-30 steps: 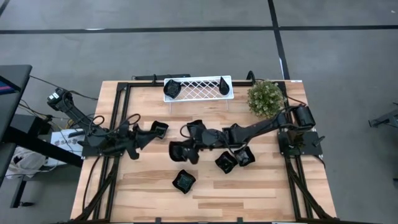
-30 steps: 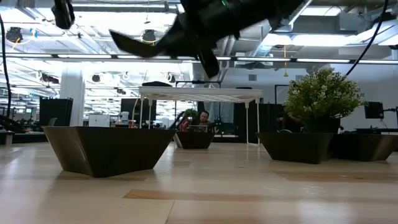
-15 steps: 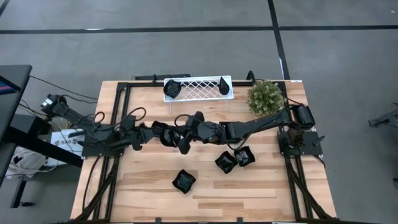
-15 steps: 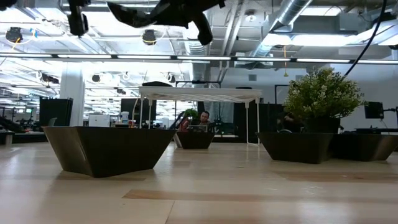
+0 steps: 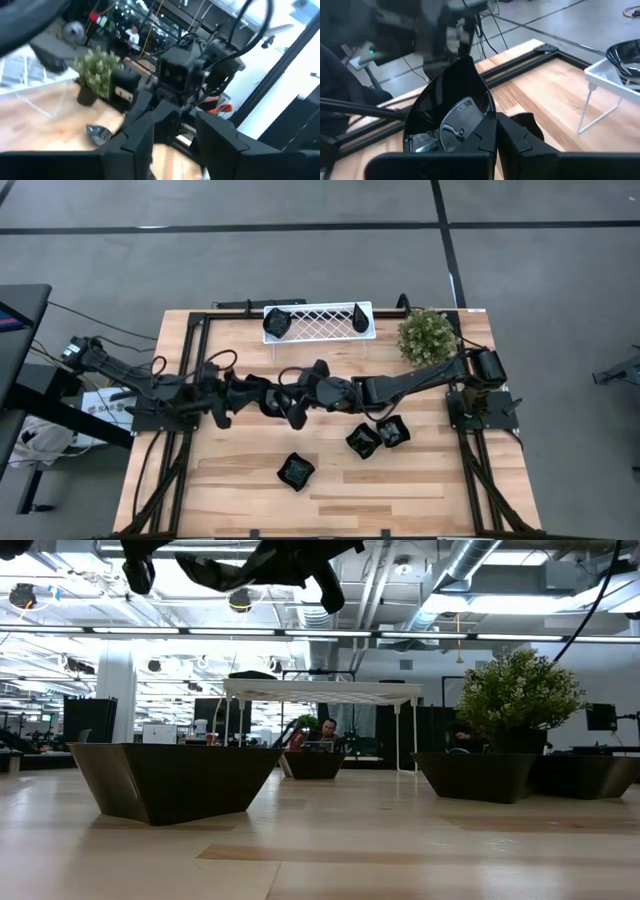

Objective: Pick & Place Mini shaped plates
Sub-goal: Stack the black leaf shaped plate on top of the black leaf shaped plate on the shelf

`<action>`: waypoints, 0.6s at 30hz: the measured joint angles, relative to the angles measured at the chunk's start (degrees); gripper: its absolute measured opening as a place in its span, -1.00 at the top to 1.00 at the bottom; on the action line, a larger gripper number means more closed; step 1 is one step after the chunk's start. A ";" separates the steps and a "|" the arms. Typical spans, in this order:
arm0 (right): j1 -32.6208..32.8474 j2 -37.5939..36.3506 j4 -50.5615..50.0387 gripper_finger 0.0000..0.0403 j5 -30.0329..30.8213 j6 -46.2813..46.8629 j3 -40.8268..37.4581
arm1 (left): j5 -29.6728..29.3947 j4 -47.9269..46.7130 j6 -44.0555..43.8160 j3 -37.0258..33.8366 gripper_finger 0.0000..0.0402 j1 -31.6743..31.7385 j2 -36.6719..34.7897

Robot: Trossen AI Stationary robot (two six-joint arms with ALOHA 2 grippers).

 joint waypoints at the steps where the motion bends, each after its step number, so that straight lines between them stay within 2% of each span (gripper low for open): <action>1: 0.00 0.00 -0.61 1.00 0.00 0.00 0.00 | -0.02 0.03 1.77 0.00 0.27 0.00 -0.53; 6: 0.00 0.00 -2.24 1.00 2.38 0.02 0.00 | -3.04 -5.53 2.39 0.02 0.28 -0.02 -3.29; 11: 0.00 0.00 -2.20 1.00 2.68 0.00 0.00 | -3.89 -15.94 -9.34 0.00 0.31 -0.02 -3.73; 18: -0.04 0.00 -2.21 1.00 4.17 0.02 0.00 | -3.62 -16.72 -19.99 0.00 0.31 -0.02 -3.66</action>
